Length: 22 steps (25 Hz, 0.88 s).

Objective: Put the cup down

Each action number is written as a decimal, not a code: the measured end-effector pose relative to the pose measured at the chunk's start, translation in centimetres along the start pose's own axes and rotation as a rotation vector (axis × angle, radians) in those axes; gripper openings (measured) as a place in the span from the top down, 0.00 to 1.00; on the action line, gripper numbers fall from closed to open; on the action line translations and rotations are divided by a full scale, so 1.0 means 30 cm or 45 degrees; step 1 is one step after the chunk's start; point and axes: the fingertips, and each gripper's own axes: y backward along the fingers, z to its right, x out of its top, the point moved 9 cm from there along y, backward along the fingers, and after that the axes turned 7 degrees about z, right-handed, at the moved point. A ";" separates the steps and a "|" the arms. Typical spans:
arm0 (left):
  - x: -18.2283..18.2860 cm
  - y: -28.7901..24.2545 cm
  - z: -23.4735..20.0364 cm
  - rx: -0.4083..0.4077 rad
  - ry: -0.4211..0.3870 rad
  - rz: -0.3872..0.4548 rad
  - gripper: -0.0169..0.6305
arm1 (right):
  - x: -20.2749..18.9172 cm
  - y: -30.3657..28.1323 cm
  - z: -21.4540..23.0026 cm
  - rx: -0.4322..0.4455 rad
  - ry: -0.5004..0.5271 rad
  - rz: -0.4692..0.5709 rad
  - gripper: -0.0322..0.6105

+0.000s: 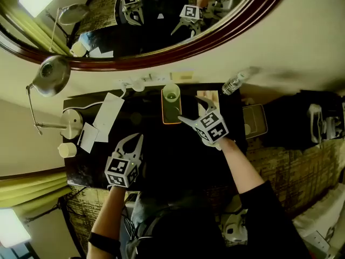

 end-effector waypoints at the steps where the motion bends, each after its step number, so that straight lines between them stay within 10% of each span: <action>1: -0.006 -0.013 -0.002 0.003 -0.002 0.004 0.97 | -0.008 -0.028 0.017 0.009 0.007 -0.010 0.25; 22: -0.049 -0.008 -0.042 0.112 0.004 -0.053 0.97 | -0.024 -0.420 0.105 0.158 0.157 -0.071 0.26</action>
